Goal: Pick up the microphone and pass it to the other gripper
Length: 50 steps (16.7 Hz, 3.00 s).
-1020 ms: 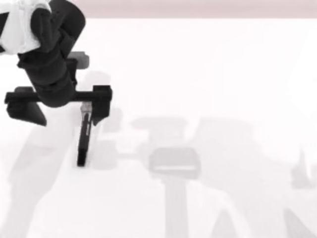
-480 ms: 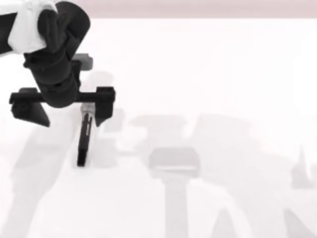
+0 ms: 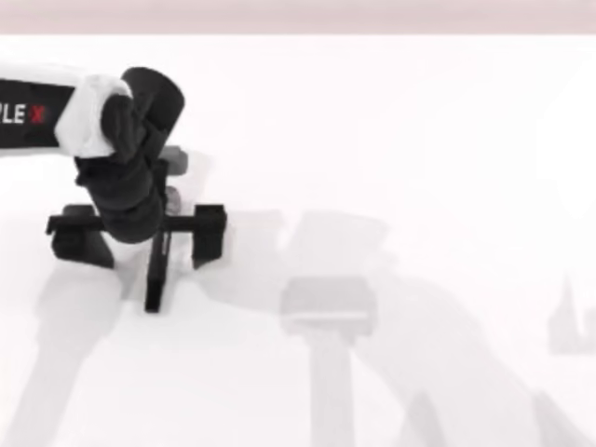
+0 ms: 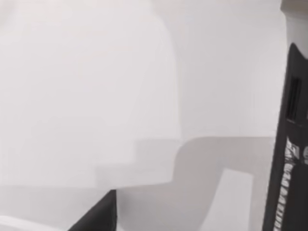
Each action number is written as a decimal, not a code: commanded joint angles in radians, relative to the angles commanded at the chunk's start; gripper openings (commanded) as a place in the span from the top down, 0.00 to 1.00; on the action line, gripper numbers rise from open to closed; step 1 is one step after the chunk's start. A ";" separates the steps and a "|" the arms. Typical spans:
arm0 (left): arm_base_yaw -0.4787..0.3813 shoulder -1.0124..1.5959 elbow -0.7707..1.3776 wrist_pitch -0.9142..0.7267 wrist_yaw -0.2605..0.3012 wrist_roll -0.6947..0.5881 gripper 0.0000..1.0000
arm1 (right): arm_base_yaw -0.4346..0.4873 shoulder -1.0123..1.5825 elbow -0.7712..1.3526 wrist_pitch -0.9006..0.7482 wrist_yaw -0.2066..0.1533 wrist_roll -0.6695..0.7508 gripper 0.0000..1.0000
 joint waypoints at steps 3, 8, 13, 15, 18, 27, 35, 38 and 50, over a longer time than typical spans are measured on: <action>0.000 0.016 -0.013 0.025 0.000 0.000 0.00 | 0.000 0.000 0.000 0.000 0.000 0.000 0.00; 0.000 0.016 -0.013 0.025 0.000 0.000 0.23 | 0.000 0.000 0.000 0.000 0.000 0.000 0.00; 0.000 0.016 -0.013 0.025 0.000 0.000 0.60 | 0.000 0.000 0.000 0.000 0.000 0.000 0.00; 0.000 0.016 -0.013 0.025 0.000 0.000 0.75 | 0.000 0.000 0.000 0.000 0.000 0.000 0.00; 0.000 0.016 -0.013 0.025 0.000 0.000 0.98 | 0.000 0.000 0.000 0.000 0.000 0.000 0.00; 0.000 -0.042 0.009 0.000 -0.017 0.014 1.00 | 0.000 0.000 0.000 0.000 0.000 0.000 0.00; 0.006 -0.099 -0.053 0.282 0.100 0.075 1.00 | 0.000 0.000 0.000 0.000 0.000 0.000 0.00; 0.015 -0.145 -0.117 0.521 0.193 0.120 1.00 | 0.000 0.000 0.000 0.000 0.000 0.000 0.00; 0.053 -0.399 -0.376 1.420 0.535 0.301 1.00 | 0.000 0.000 0.000 0.000 0.000 0.000 0.00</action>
